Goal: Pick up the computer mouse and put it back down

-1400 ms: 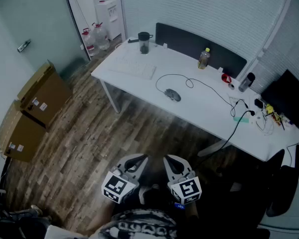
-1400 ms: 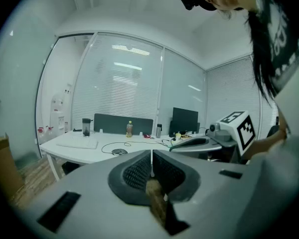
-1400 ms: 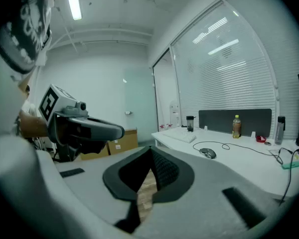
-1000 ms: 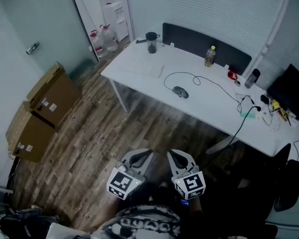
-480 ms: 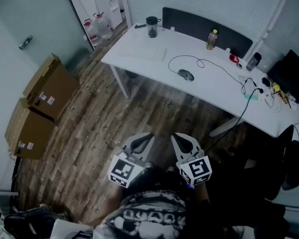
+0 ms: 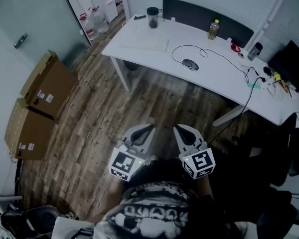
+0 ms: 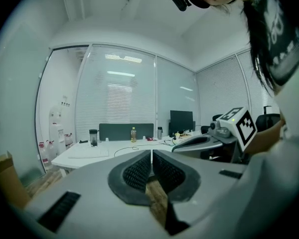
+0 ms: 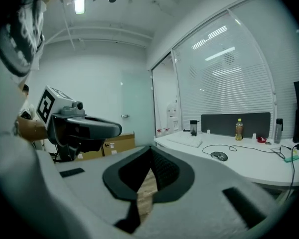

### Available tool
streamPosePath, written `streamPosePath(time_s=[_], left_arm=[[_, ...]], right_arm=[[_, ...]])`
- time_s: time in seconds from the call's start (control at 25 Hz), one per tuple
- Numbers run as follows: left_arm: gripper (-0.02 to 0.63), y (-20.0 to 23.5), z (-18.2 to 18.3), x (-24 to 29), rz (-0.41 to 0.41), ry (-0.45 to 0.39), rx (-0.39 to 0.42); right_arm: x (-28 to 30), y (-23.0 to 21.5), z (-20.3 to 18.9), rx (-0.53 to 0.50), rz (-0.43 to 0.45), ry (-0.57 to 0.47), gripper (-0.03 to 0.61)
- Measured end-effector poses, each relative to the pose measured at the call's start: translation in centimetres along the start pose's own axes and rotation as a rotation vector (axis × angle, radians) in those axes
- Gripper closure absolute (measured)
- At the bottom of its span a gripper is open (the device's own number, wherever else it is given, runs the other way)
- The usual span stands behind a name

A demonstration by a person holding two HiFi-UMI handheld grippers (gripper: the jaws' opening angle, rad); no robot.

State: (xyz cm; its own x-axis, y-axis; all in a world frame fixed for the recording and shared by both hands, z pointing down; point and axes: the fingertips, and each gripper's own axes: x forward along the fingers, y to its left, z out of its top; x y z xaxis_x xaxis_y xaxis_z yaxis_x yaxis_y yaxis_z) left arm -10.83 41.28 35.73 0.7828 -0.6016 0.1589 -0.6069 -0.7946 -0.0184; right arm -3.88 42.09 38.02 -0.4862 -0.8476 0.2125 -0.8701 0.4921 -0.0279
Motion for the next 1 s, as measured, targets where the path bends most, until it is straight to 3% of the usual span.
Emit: streamPosePath(time_s=[0.24,0.52,0.76,1.0], left_arm=[[0.603,0.9,-0.9,-0.2,-0.024,0.023,-0.018],[0.603,1.4,-1.0,2.1,-0.061,0.019,-0.014],[0.603,2.3,-1.1,5.8,-0.041,0.04,-0.022],[0.603,6.0,-1.1,11.5,0.011,0.058,-0.017]], right_arm=[[0.2,0.5,-0.9,0.01,-0.026,0.022,0.578],[0.9,-2.2,-0.9,0.026,-0.077,0.034,0.578],[2.6,-6.3,-1.8,0.04,-0.064,0.042,0.578],[6.4,-12.0,-1.4,0.036,-0.037,0.046,0.577]])
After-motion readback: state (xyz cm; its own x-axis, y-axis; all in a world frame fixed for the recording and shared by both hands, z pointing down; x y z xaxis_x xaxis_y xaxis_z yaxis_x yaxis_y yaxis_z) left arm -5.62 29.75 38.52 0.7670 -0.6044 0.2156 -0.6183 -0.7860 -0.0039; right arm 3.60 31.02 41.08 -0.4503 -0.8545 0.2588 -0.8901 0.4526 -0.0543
